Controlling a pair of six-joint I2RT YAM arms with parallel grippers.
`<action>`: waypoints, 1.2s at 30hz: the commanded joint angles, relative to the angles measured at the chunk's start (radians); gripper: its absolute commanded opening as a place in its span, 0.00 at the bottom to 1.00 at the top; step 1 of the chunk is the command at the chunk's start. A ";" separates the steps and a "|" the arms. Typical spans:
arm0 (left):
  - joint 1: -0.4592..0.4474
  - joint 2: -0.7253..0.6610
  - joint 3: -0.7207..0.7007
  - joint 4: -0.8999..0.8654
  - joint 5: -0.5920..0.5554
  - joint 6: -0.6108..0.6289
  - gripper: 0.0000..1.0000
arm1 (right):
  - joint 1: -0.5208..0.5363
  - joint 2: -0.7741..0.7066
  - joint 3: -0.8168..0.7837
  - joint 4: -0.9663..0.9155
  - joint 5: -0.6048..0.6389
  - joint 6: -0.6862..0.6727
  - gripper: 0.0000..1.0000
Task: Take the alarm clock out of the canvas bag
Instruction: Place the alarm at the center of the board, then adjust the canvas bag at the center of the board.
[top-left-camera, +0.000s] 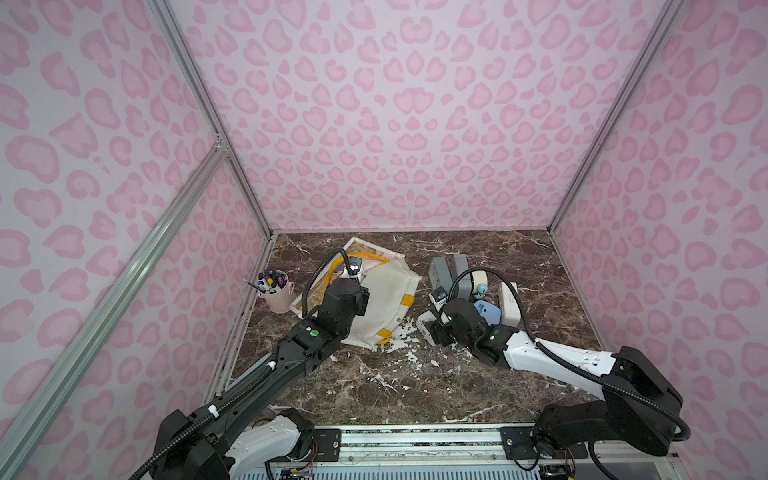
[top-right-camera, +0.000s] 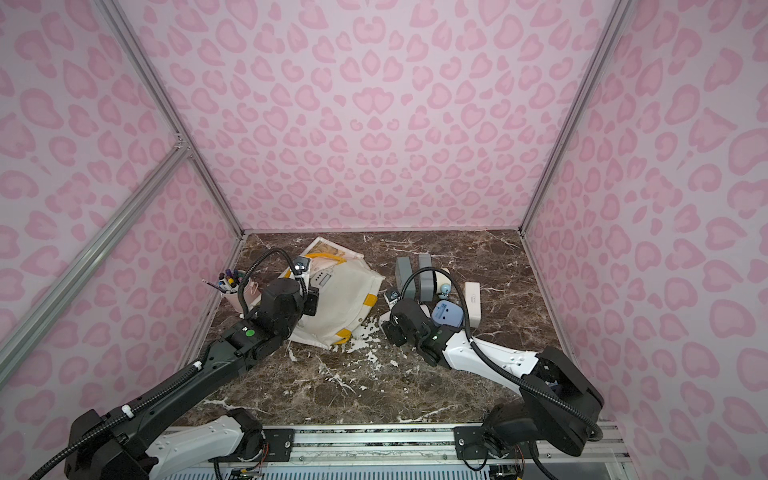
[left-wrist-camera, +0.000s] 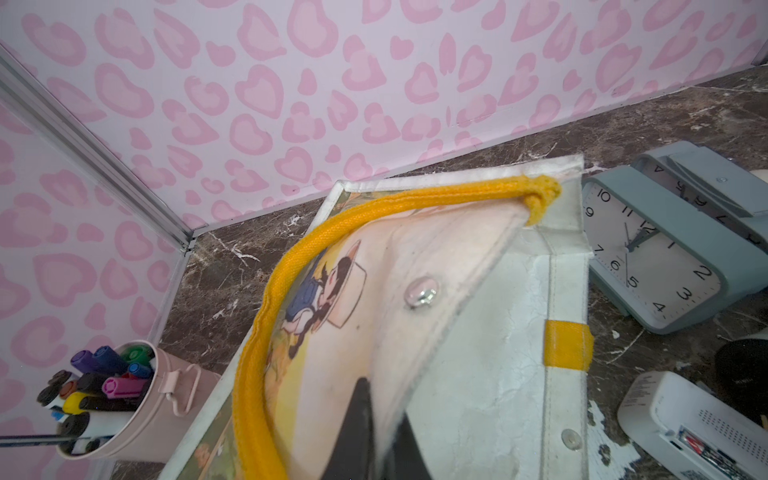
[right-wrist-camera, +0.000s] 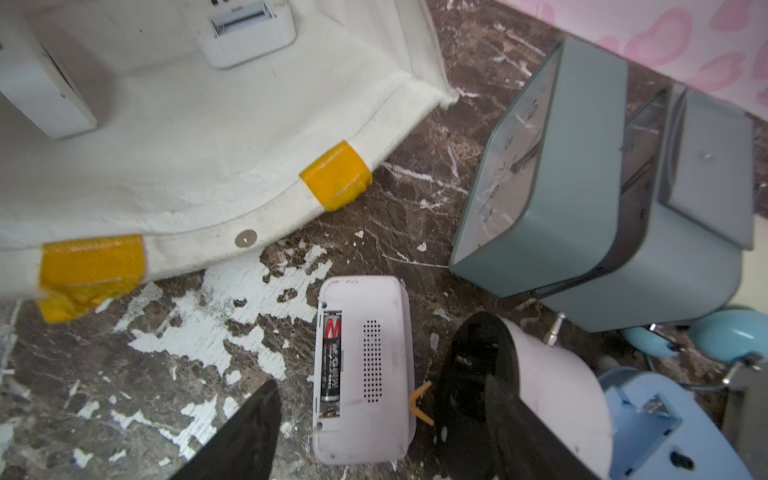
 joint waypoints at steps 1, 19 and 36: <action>-0.001 -0.008 -0.011 0.083 0.042 0.010 0.03 | 0.037 0.006 0.028 0.044 -0.017 -0.008 0.76; 0.001 -0.009 -0.006 0.152 0.151 0.032 0.03 | 0.250 0.361 0.306 0.084 -0.210 -0.174 0.71; 0.013 0.004 -0.028 0.115 0.107 -0.090 0.03 | 0.326 0.466 0.410 0.214 -0.224 -0.172 0.75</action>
